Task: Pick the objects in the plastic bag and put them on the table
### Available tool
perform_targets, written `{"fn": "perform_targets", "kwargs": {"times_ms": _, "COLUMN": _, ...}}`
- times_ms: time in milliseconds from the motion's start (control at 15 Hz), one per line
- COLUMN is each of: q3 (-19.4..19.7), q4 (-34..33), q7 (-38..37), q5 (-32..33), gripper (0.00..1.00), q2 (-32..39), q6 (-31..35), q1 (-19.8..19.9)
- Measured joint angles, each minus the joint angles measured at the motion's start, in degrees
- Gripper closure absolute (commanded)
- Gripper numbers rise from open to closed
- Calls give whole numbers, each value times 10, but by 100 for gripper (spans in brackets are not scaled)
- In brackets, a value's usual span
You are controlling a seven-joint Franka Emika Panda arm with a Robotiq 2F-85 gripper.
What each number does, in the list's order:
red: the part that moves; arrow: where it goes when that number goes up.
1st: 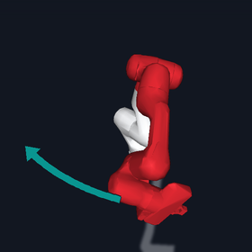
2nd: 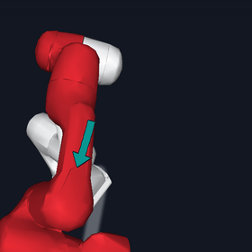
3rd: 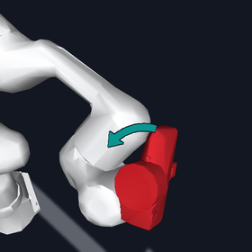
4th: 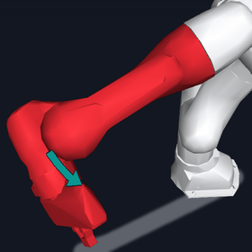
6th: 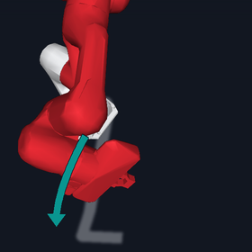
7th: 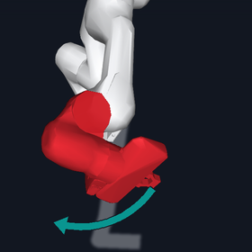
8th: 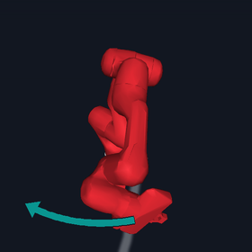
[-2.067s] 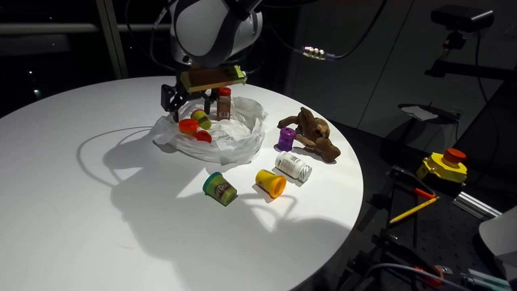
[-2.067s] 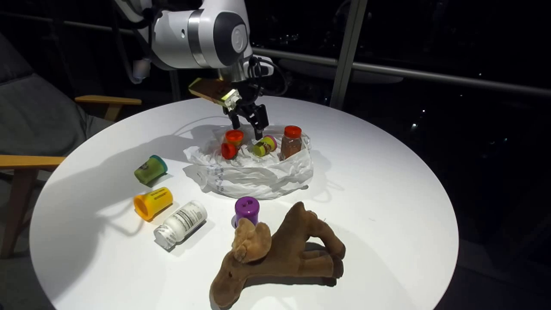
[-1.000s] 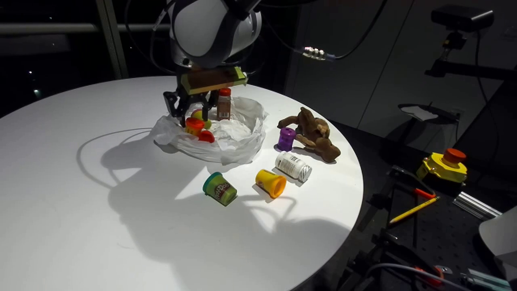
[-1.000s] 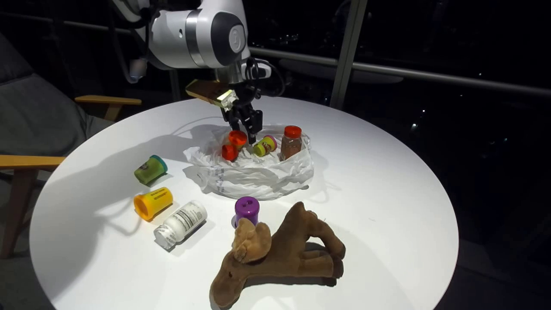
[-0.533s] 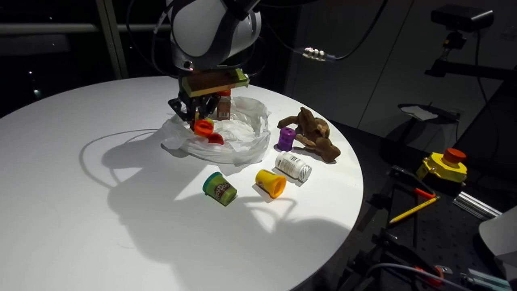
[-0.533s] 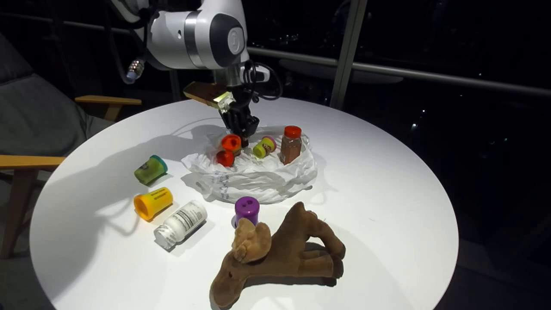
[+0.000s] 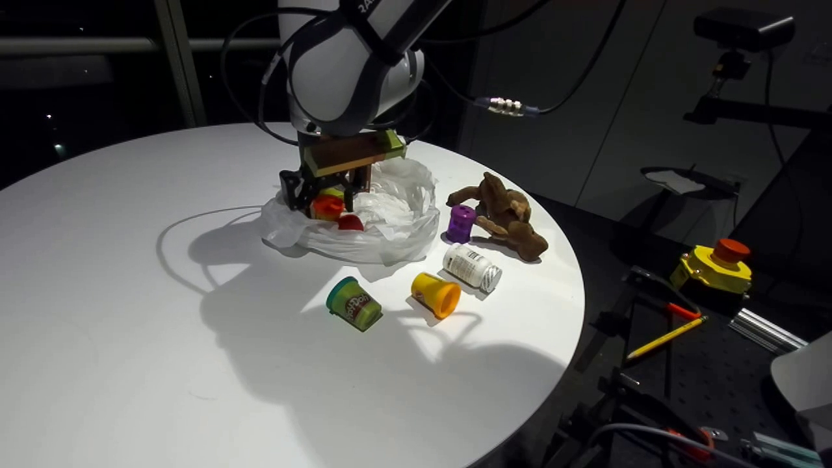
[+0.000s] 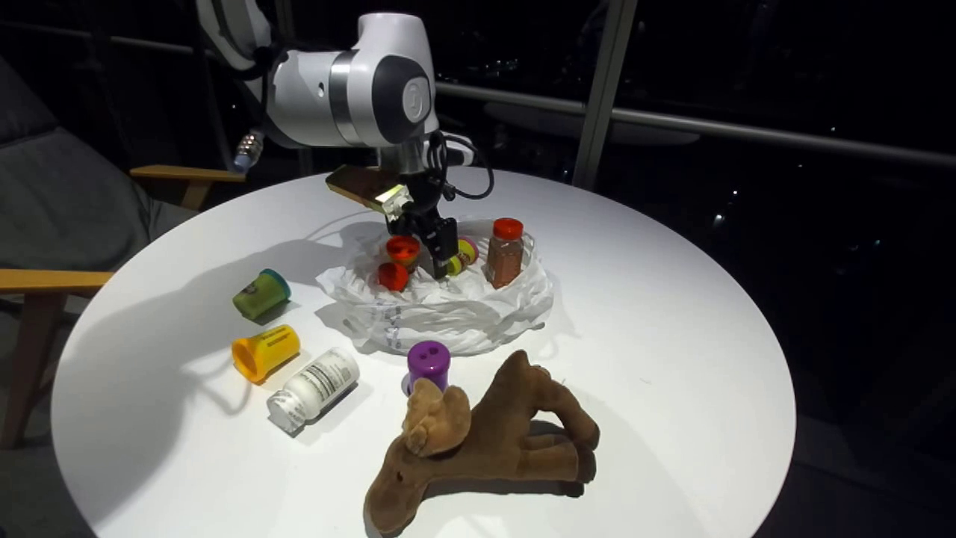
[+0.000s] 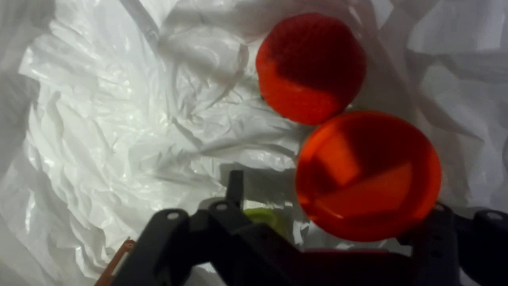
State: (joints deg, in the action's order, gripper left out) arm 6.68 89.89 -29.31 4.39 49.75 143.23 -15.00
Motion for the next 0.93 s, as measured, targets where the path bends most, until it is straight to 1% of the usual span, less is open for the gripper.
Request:
{"fn": "perform_targets", "kwargs": {"times_ms": 733, "q3": 1, "q4": 0, "q7": -4, "q5": 0, "gripper": 0, "q2": 1, "q6": 1, "q1": 0}}
{"fn": "perform_targets", "kwargs": {"times_ms": 933, "q3": 6, "q4": 0, "q7": -8, "q5": 1, "gripper": 0, "q2": -2, "q6": -2, "q1": -4}}
